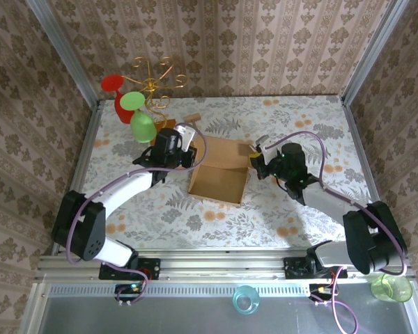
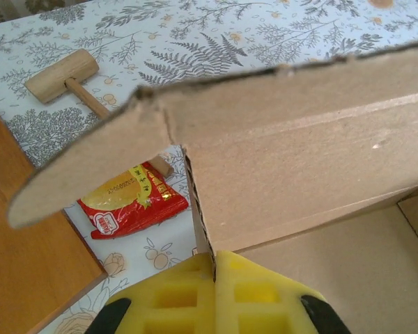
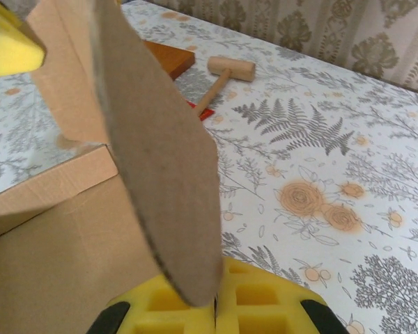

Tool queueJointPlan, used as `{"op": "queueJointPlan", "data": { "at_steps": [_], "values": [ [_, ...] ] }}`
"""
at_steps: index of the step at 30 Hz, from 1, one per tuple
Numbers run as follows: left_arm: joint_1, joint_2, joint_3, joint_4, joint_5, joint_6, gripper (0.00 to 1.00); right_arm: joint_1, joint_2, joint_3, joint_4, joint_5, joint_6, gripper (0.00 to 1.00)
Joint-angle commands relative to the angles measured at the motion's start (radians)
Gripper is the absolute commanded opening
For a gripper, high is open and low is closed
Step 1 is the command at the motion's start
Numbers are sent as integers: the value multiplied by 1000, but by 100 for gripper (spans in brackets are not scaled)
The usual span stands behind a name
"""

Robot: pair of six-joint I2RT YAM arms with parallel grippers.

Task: Fold the paper box

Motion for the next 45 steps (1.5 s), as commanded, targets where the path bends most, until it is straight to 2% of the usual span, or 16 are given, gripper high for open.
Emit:
{"op": "queueJointPlan", "data": {
  "at_steps": [1,11,26,38,45],
  "values": [
    [-44,10,26,43,-26,-69,0,25,27,13,130,71,81,0],
    [-76,-16,-90,217,-60,-176,0,101,142,-44,431,277,220,0],
    [-155,-46,-250,449,-120,-202,0,199,345,-142,848,484,328,0],
    [-268,-40,-372,602,-260,-185,0,248,307,-213,828,539,349,2],
    [-315,-6,-409,672,-300,-177,0,248,269,-265,797,546,352,5]
  ]
}}
